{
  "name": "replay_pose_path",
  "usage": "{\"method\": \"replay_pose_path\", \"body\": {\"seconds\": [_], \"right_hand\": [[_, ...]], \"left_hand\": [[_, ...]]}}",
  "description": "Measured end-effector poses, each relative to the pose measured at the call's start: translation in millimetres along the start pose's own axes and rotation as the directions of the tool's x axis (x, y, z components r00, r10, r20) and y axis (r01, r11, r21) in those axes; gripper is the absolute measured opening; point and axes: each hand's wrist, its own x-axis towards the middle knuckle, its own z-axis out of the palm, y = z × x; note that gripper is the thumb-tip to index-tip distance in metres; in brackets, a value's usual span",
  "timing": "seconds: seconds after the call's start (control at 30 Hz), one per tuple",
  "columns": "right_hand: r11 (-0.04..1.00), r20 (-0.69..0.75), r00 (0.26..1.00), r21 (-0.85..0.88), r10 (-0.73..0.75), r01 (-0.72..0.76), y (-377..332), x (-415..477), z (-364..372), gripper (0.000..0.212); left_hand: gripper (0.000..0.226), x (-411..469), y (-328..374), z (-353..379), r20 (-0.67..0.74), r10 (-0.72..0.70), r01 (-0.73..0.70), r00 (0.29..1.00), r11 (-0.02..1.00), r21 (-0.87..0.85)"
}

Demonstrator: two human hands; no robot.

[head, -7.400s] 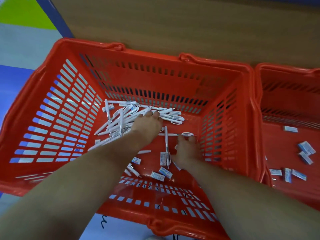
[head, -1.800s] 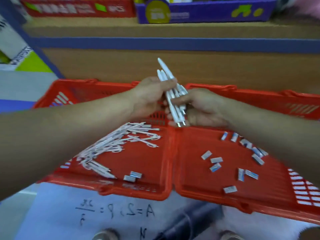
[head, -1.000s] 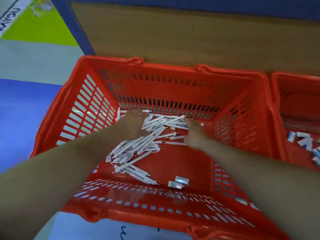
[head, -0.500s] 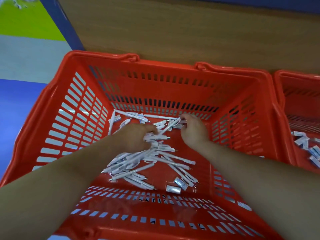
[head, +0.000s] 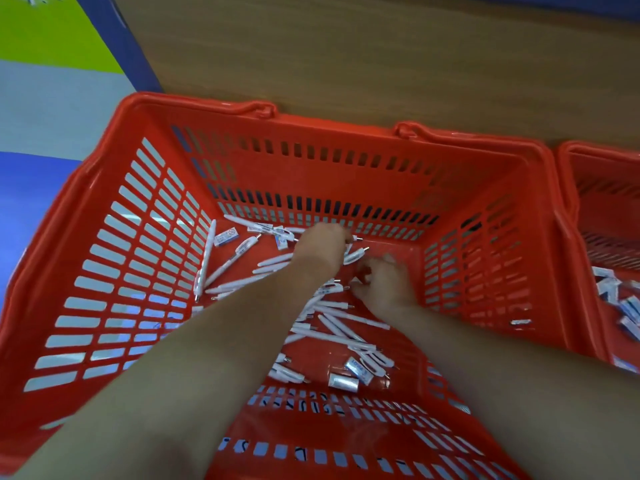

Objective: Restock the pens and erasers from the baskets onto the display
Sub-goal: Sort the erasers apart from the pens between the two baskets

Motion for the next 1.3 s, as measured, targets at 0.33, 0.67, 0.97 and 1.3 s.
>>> {"method": "replay_pose_path", "body": {"seconds": [0.33, 0.67, 0.97, 1.3], "right_hand": [[0.925, -0.035, 0.967, 0.302, 0.251, -0.229, 0.1, 0.5, -3.4, 0.006], [-0.503, 0.622, 0.775, 0.708, 0.112, -0.496, -55.1, 4.5, -53.0, 0.018], [-0.468, 0.652, 0.758, 0.670, -0.002, -0.577, -73.1, -2.0, -31.9, 0.017], [0.563, 0.330, 0.906, 0.710, 0.265, -0.423, -93.9, 27.2, -19.3, 0.028]], "left_hand": [[0.025, -13.9, 1.0, -13.2, -0.078, -0.023, 0.019, 0.997, 0.999, -0.051], [0.036, -45.6, -116.3, -48.4, -0.160, -0.312, 0.350, 0.936, 0.871, 0.345], [0.036, -47.0, -117.6, -50.9, -0.111, -0.231, 0.240, 0.966, 0.968, 0.071], [0.022, -34.7, -112.3, -52.0, -0.060, -0.229, 0.236, 0.972, 0.951, 0.198]]}}
